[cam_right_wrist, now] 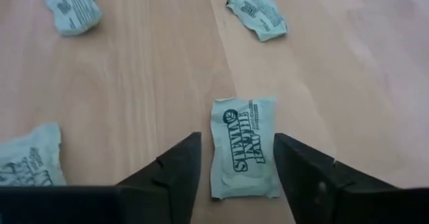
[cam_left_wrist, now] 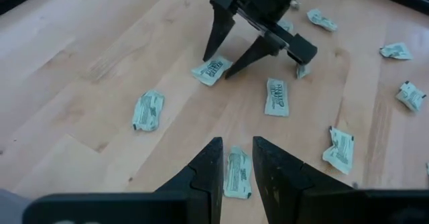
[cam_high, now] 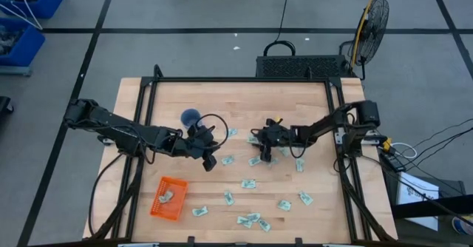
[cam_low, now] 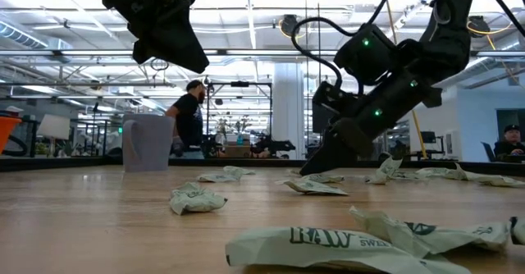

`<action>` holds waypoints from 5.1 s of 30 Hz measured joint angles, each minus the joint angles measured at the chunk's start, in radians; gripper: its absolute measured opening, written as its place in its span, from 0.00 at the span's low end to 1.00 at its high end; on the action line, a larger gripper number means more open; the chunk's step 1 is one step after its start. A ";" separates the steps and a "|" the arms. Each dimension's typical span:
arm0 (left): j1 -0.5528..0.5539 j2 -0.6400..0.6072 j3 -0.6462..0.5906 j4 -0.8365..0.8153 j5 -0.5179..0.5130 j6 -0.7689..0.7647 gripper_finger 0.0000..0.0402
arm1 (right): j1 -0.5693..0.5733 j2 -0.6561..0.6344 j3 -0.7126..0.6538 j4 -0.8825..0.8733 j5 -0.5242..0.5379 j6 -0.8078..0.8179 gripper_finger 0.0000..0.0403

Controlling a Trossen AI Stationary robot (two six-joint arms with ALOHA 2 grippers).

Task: Pick and place Stevia / Truvia into bins
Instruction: Put the stevia packet into the orange bin

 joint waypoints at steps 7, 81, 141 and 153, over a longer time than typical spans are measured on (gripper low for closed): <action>0.000 0.000 0.000 0.008 0.000 0.000 0.21 | -0.046 0.000 -0.020 -0.013 -0.049 0.061 0.30; 0.122 -0.249 -0.001 0.022 -0.085 0.166 0.21 | 0.275 0.740 1.262 0.068 -0.312 -0.157 0.36; -0.298 0.496 0.374 -0.362 0.595 -0.019 0.21 | 0.166 -0.721 -0.114 0.066 -0.049 -0.086 0.27; -0.314 0.550 0.372 -0.373 0.538 -0.098 0.21 | 0.117 -0.721 -0.114 0.132 -0.050 -0.086 0.27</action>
